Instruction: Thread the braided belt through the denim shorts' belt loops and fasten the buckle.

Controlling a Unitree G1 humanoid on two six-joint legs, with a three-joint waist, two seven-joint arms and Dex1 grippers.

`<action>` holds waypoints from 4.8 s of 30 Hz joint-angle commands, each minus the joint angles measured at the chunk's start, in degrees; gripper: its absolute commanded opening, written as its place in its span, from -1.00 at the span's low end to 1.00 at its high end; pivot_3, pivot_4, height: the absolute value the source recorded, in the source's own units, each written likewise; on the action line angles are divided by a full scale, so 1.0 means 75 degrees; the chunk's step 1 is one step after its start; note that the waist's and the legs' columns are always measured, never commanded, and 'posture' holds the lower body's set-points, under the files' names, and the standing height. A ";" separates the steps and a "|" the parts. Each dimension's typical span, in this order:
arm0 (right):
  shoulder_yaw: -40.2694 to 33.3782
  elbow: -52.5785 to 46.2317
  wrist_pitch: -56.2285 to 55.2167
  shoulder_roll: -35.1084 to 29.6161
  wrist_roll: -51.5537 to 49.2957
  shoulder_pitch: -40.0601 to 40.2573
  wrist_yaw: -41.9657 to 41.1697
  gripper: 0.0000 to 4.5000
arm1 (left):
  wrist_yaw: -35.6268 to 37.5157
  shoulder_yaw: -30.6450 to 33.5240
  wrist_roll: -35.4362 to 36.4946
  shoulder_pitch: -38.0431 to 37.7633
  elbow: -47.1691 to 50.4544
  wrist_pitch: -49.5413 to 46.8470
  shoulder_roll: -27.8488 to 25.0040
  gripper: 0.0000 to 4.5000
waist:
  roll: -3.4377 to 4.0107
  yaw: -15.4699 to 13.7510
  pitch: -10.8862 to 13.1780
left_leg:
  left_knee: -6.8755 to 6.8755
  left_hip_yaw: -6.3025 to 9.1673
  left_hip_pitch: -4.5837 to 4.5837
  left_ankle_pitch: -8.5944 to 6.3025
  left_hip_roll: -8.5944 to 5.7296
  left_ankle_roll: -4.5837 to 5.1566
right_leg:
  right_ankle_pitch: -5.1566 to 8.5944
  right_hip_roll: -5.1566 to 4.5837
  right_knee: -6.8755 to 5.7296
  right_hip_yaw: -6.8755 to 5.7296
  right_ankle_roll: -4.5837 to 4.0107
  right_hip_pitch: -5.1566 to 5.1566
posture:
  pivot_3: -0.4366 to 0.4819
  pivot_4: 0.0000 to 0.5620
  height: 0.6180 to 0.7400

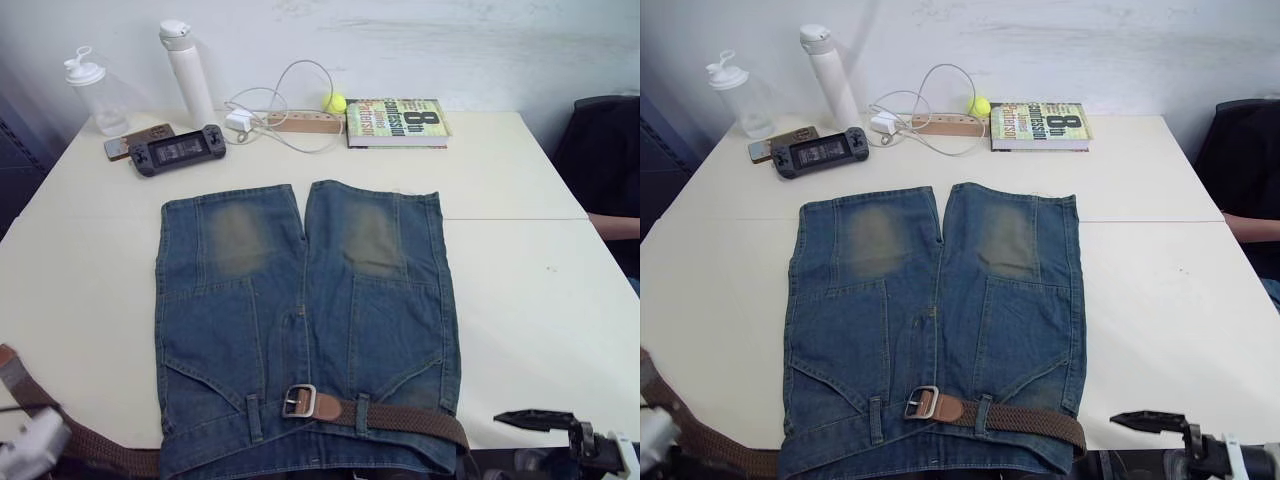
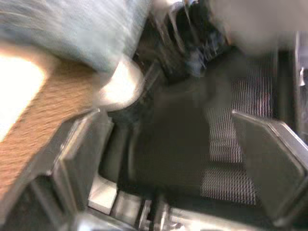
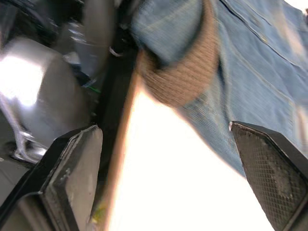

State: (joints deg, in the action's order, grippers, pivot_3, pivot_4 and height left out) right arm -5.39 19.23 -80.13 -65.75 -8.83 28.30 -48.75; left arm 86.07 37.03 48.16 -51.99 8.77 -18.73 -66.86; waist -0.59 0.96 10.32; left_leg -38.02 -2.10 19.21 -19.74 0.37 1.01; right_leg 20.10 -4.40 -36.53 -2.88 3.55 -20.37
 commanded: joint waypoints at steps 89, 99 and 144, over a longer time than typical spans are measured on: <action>0.2044 0.0533 1.4609 0.4076 0.0168 -1.1392 -0.2535 0.70 | -0.3519 -0.4580 -0.5385 1.4079 -0.6281 -0.0031 0.3459 0.56 | 0.0006 0.0186 -0.0005 | -0.0171 -0.0001 0.0445 0.0100 -0.0071 -0.0033 | -0.0050 -0.0050 -0.0186 -0.0062 0.0107 -0.0425 | -0.05 -0.47 0.92; 0.2291 -0.2457 1.5723 0.2910 -0.1753 -1.1076 -0.5426 1.00 | -0.4530 -0.0637 -0.2376 1.1249 0.0176 -0.8078 0.2059 0.98 | 0.0009 0.0132 -0.0001 | -0.0156 0.0007 0.0423 0.0101 -0.0067 -0.0035 | -0.0050 -0.0051 -0.0181 -0.0018 0.0106 -0.0407 | -0.05 -0.47 0.92; 0.2705 -0.2469 1.5297 0.3457 -0.2108 -1.1582 -0.5001 1.00 | -1.6565 -0.0588 0.8115 0.4019 0.2818 0.1124 0.7865 0.41 | 0.0264 -0.0056 0.0024 | -0.0035 0.0027 0.0257 0.0086 -0.0091 0.0017 | -0.0071 -0.0098 0.0085 -0.0038 0.0142 -0.0160 | -0.05 -0.47 0.92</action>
State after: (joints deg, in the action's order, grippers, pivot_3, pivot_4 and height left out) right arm 17.05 2.76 34.02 -39.10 -24.05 -58.19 -86.65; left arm -37.26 30.43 109.69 -25.75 32.39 -13.62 -9.26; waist 1.40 0.54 10.49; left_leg -38.14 -1.90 21.12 -18.98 -0.32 1.08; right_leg 19.57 -5.09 -35.84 -3.17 4.62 -21.59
